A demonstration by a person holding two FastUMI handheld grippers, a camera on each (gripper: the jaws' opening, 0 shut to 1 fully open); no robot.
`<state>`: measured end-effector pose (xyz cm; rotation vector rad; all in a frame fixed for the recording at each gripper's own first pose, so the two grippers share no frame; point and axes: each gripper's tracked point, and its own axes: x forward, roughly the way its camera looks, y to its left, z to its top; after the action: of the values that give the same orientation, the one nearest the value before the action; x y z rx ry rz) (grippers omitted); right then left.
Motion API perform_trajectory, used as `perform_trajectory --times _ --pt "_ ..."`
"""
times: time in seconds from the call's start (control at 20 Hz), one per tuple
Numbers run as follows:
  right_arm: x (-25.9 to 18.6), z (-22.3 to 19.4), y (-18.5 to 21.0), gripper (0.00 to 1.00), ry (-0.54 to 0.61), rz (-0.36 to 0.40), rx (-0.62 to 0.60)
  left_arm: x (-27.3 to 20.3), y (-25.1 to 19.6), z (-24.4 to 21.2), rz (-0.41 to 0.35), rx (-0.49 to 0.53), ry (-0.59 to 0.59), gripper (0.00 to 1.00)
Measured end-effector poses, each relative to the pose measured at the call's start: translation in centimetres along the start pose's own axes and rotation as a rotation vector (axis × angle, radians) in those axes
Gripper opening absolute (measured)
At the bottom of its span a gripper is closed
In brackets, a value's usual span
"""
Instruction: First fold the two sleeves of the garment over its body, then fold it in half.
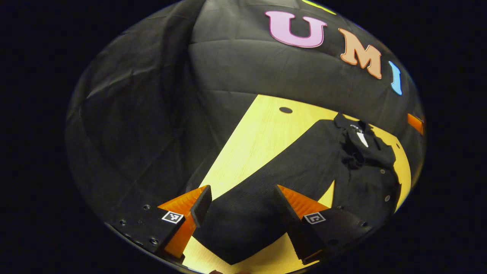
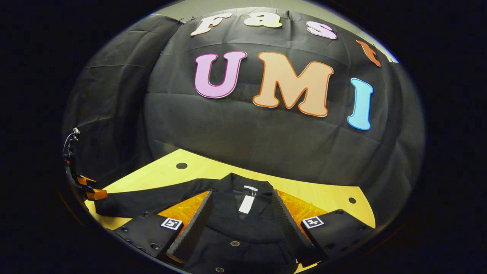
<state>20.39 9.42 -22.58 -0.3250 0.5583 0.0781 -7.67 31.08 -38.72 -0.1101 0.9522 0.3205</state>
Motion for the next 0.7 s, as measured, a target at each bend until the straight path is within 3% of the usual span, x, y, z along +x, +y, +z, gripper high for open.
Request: perform_trajectory --times 0.3,0.4,0.45,0.55,0.7 --pt "-1.2 0.0 -1.1 0.98 -0.002 -0.025 -0.004 1.7 0.2 -3.7 -0.008 -0.024 0.089 0.99" --pt "-1.6 0.3 -1.2 0.98 -0.020 -0.021 -0.013 2.1 0.4 -3.4 0.004 -0.011 0.042 0.99" --pt "-1.8 0.4 -1.4 0.98 -0.022 -0.020 -0.013 2.0 0.5 -3.9 0.008 -0.017 0.052 0.89" --pt "-2.1 0.0 -1.8 0.98 -0.019 -0.021 -0.014 2.0 0.3 -3.5 -0.002 -0.012 0.026 0.78" --pt "-2.9 -0.5 -2.5 0.98 -0.015 -0.024 -0.001 2.0 0.3 -3.3 -0.006 -0.020 -0.009 0.47"
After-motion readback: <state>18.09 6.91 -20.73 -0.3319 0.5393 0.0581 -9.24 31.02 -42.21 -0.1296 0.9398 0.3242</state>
